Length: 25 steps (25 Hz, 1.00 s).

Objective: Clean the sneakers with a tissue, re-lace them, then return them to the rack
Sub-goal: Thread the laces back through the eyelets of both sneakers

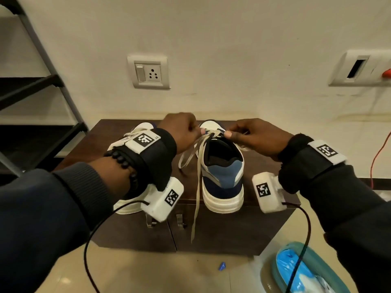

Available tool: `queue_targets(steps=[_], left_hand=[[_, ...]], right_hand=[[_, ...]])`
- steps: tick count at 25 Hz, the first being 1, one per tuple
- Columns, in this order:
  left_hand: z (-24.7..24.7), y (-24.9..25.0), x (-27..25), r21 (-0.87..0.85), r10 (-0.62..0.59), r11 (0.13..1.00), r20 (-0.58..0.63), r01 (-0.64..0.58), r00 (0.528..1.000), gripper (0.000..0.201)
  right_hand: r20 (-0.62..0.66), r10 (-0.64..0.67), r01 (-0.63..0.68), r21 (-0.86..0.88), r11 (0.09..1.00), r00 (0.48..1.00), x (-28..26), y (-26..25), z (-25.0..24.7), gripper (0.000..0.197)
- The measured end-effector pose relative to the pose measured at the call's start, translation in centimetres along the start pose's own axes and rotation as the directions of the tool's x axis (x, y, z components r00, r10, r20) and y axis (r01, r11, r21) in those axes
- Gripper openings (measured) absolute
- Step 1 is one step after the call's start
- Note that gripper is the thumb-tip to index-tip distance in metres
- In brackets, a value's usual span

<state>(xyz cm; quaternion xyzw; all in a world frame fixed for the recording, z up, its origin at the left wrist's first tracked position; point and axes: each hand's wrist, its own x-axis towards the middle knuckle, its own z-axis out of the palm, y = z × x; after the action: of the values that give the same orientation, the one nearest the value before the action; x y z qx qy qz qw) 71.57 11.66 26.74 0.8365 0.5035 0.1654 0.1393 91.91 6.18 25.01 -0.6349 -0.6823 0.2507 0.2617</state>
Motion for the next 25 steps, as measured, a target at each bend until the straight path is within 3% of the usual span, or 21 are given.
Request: queue_targets(steps=[2, 3, 8, 10, 14, 17, 21, 25], left_hand=[[0.6, 0.1, -0.8, -0.136, 0.001, 0.99, 0.222, 0.03, 0.975, 0.021], [0.7, 0.0, -1.1, -0.211, -0.004, 0.976, 0.254, 0.059, 0.967, 0.02], [0.4, -0.2, -1.0, -0.312, 0.042, 0.95, 0.226, 0.032, 0.973, 0.009], [0.5, 0.0, -0.9, -0.287, 0.013, 0.957, 0.22, 0.052, 0.975, 0.015], [0.6, 0.0, -0.1, -0.407, -0.036, 0.908, 0.165, 0.102, 0.986, 0.013], [0.5, 0.0, 0.5, -0.328, 0.024, 0.944, 0.174, 0.035, 0.984, 0.022], [1.1, 0.6, 0.9, -0.377, 0.041, 0.925, 0.233, 0.051, 0.972, 0.018], [0.1, 0.1, 1.8, -0.212, 0.123, 0.975, 0.282, -0.063, 0.952, 0.009]], right_hand=[[-0.021, -0.032, 0.032, 0.016, 0.999, 0.999, 0.0, -0.4, -0.2, 0.022], [-0.045, -0.039, 0.041, 0.026, 0.999, 0.998, 0.0, -0.5, -0.3, 0.019], [-0.117, -0.053, 0.055, 0.013, 0.998, 0.992, 0.1, -0.5, 0.3, 0.013], [-0.146, -0.046, 0.052, 0.035, 0.998, 0.988, 0.1, -0.5, 0.3, 0.01], [-0.145, -0.038, 0.049, 0.07, 0.996, 0.989, 0.0, -0.5, 0.3, 0.009], [-0.151, -0.04, 0.051, 0.074, 0.996, 0.988, 0.1, -0.6, 0.6, 0.01], [-0.162, -0.046, 0.055, 0.053, 0.997, 0.986, 0.3, -0.6, 0.9, 0.009], [-0.166, -0.034, 0.049, 0.087, 0.995, 0.986, 0.3, -0.5, 0.7, 0.009]])
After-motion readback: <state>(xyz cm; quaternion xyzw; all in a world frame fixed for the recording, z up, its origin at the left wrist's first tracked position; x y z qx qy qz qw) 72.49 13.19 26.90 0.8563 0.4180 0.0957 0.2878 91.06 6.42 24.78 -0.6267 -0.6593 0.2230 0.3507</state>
